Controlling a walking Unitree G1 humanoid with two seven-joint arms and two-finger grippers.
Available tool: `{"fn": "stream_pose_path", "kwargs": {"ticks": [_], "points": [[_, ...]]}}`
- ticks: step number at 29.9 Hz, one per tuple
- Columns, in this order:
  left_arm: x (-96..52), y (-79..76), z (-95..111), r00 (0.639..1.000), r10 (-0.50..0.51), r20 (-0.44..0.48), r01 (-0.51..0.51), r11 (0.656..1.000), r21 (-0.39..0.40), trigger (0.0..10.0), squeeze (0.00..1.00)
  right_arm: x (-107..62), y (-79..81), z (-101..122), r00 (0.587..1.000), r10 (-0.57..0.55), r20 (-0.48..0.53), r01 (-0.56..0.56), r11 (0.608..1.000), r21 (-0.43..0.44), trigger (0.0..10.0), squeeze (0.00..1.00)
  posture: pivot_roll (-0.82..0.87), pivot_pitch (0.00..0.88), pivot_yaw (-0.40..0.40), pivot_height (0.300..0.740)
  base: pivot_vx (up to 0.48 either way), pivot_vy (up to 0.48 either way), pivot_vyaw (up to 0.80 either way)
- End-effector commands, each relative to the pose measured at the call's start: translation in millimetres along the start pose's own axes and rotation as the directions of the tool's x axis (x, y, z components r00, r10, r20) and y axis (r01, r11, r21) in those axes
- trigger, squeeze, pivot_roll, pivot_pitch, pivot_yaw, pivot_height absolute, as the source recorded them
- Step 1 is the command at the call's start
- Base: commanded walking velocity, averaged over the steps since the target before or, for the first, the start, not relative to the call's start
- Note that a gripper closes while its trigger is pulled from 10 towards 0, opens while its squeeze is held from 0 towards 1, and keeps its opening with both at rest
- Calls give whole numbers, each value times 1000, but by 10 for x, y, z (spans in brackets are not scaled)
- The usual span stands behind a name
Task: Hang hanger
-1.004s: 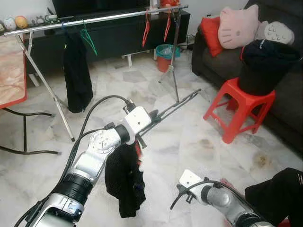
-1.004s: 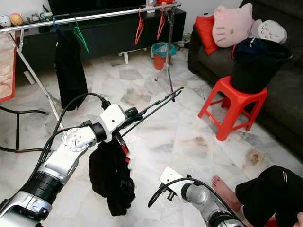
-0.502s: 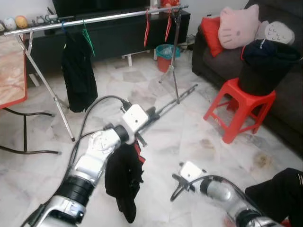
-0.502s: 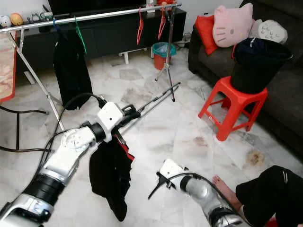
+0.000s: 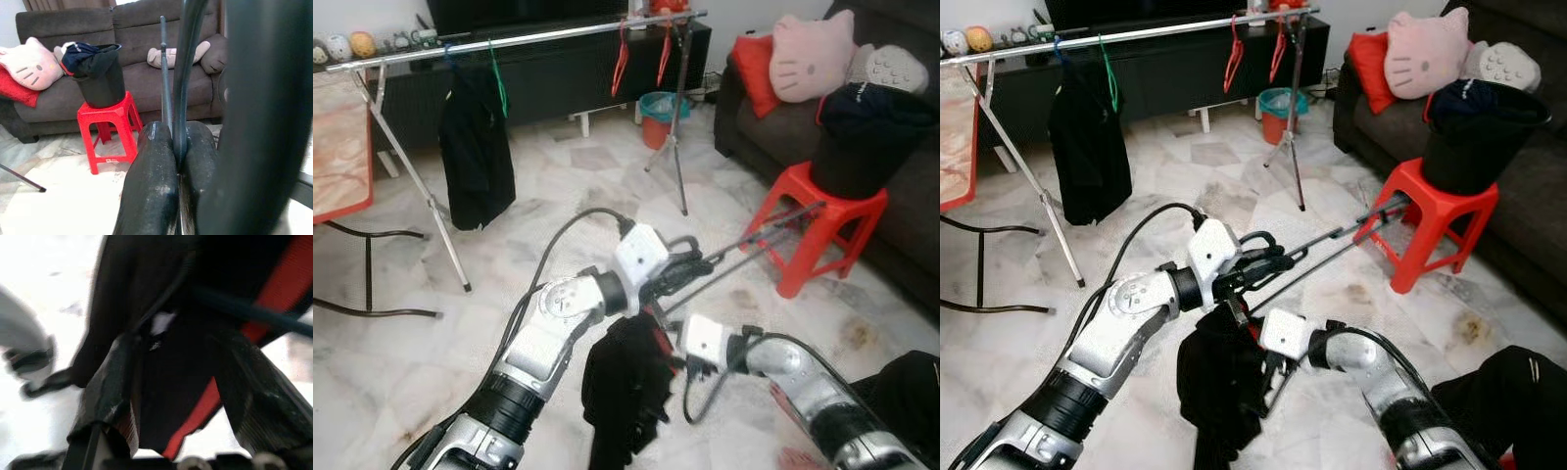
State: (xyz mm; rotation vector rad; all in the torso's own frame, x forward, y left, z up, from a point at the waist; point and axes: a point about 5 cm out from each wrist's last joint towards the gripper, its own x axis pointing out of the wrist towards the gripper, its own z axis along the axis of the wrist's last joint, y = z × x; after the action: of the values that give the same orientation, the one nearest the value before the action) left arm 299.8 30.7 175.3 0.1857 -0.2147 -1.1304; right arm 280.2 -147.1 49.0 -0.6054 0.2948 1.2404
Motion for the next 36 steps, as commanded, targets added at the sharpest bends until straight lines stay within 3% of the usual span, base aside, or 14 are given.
{"fn": "stream_pose_path", "kwargs": {"ticks": [1, 8, 13, 18, 22, 24, 30, 36], "points": [[43, 22, 91, 1000, -15, 20, 15, 1000, 15, 10000, 0, -12, -1, 58, 999, 39, 15, -39, 999, -7, 10000, 0, -69, 16, -15, 740, 0, 0, 0], [39, 25, 156, 999, -35, 24, 35, 999, -2, 10000, 0, -1, 58, 100, 999, 40, 5, -40, 998, -43, 10000, 0, -65, 20, -8, 740, 0, 0, 0], [20, 27, 168, 999, -34, 24, 34, 999, 1, 10000, 0, 16, -75, 276, 994, -89, 62, 95, 990, -101, 10000, 0, -63, 23, -6, 740, 0, 0, 0], [20, 26, 175, 999, -33, 22, 33, 999, 1, 10000, 0, 31, -114, 326, 986, -143, 82, 153, 981, -124, 10000, 0, -62, 25, -6, 740, 0, 0, 0], [27, 23, 190, 999, -30, 26, 30, 1000, 4, 10000, 0, 67, -131, 344, 969, -211, 128, 220, 973, -63, 10000, 0, -61, 27, -7, 740, 0, 0, 0], [35, 15, 199, 999, -33, 29, 33, 999, 6, 10000, 0, 108, -103, 339, 960, -231, 159, 233, 973, 12, 10000, 0, -60, 28, -7, 740, 0, 0, 0], [36, 8, 201, 999, -41, 23, 41, 999, 13, 10000, 0, 207, 76, 288, 964, -175, 200, 141, 975, 172, 10000, 0, -58, 29, -6, 740, 0, 0, 0], [32, 7, 184, 999, -44, 6, 44, 999, 25, 10000, 0, 238, 185, 242, 966, -138, 220, 79, 963, 258, 10000, 0, -58, 30, -5, 740, 0, 0, 0]]}}
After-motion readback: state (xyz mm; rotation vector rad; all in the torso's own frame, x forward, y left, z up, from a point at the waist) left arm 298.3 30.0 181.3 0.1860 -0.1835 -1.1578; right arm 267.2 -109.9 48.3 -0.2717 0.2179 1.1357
